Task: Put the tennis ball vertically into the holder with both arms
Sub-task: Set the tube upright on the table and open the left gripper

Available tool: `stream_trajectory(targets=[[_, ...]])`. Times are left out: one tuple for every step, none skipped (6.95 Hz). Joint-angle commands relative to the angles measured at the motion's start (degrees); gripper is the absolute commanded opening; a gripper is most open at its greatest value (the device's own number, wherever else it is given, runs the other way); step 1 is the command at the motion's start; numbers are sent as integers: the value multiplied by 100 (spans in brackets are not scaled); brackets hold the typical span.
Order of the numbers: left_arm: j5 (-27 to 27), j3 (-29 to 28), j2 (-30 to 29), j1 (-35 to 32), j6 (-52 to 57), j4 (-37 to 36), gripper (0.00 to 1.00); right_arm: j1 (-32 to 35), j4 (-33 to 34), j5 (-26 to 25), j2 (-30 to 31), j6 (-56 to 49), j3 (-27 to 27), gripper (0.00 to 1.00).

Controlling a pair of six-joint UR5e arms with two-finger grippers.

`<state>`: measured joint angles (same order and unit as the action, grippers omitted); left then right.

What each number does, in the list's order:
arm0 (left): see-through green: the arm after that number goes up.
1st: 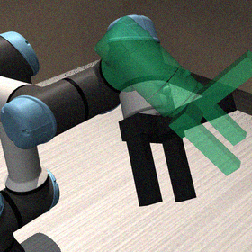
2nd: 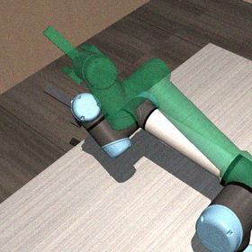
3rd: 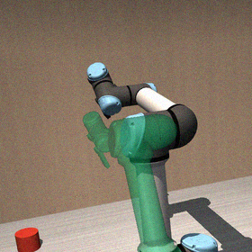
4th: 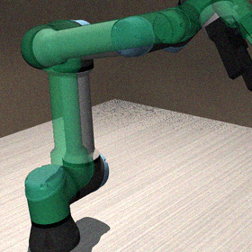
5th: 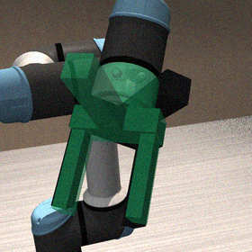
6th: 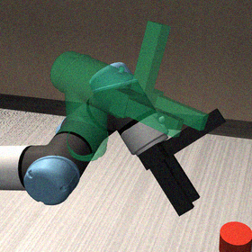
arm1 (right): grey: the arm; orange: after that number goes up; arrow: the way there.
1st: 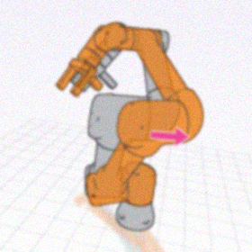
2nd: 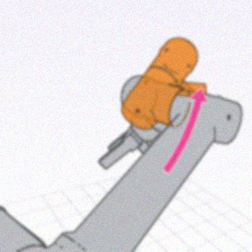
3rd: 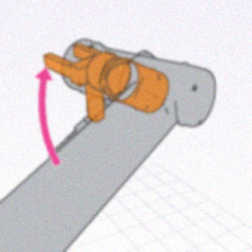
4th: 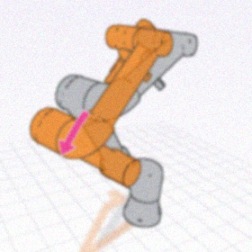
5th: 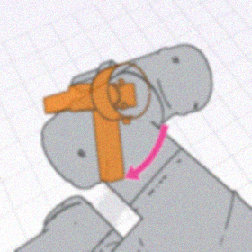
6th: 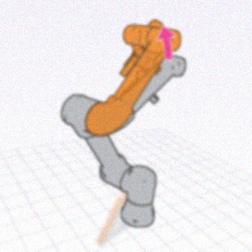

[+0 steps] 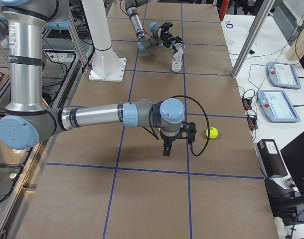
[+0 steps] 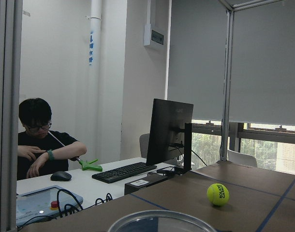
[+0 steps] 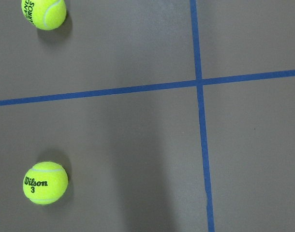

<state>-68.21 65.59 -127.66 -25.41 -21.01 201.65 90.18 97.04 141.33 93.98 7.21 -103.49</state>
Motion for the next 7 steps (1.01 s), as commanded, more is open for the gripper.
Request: stream_trajectory(targets=[[-8, 6, -14, 1, -8, -3, 99, 0, -1, 0, -3, 0, 4, 100], [-8, 33, -22, 1, -8, -3, 99, 0, -1, 0, -3, 0, 4, 100], [-16, 85, -49, -16, -17, -3, 99, 0, -1, -9, -3, 0, 4, 100], [-17, 181, -49, -60, -17, -20, 99, 0, -1, -9, -3, 0, -5, 100], [-51, 469, -49, -191, -26, -290, 99, 0, -1, -9, -3, 0, -5, 100], [-69, 1177, 116, -340, -26, -1128, 99, 0, -1, 0, -55, 0, -48, 100], [-78, 2254, 823, -359, -43, -2233, 99, 0, -10, -9, -73, 0, -101, 100]])
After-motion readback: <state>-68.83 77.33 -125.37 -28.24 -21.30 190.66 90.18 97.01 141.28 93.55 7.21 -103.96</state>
